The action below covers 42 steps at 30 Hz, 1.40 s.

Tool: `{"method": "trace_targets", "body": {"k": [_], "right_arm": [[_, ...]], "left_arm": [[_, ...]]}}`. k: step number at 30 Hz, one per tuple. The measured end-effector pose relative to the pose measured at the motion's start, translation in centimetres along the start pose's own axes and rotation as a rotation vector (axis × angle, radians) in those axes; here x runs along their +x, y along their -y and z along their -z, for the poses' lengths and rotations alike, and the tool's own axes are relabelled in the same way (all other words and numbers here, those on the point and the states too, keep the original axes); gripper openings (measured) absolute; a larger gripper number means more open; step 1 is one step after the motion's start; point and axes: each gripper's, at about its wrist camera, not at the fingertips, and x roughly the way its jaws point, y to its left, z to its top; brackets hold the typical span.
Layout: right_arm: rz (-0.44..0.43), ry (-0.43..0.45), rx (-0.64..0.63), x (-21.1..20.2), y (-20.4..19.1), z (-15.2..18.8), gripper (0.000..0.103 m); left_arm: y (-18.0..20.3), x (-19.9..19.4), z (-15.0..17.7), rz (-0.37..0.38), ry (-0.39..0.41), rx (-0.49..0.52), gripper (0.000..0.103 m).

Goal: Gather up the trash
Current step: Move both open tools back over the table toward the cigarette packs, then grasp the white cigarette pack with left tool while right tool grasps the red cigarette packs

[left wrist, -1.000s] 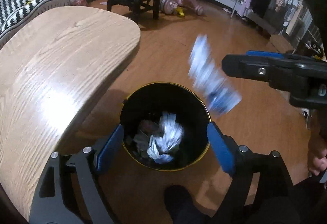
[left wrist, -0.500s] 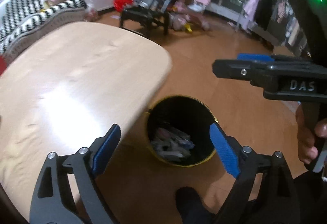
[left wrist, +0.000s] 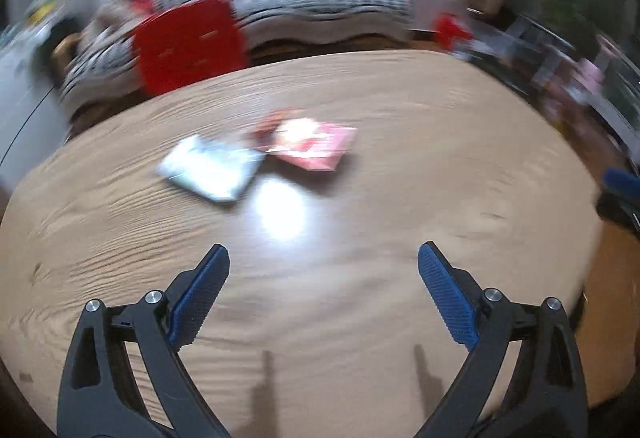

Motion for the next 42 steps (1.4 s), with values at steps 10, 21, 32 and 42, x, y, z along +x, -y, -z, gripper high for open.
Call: {"method": "trace_targets", "body": {"k": [10,21,32,42], "right_arm": [[-0.080,-0.062,-0.087,9.3,-8.2,-4.1,0.085],[-0.088,-0.123,-0.271,18.1,-11.9,-5.8,0.089],[-0.092,-0.142,-0.299,22.8,-12.8,-8.3,0.093],[-0.116,-0.157,-0.320,22.4,-13.2,-8.7,0.064]], "left_arm": [[-7.9,7.6,-3.0,-0.111,-0.083,-0.150,0.092],[-15.2,9.1,-3.3,-0.170,-0.127,-0.198,0.095],[-14.0,10.3,-5.2,-0.077,-0.135,-0.231,0.096],[-13.2,12.7,-7.8,-0.167,-0.124,-0.298,0.096]]}}
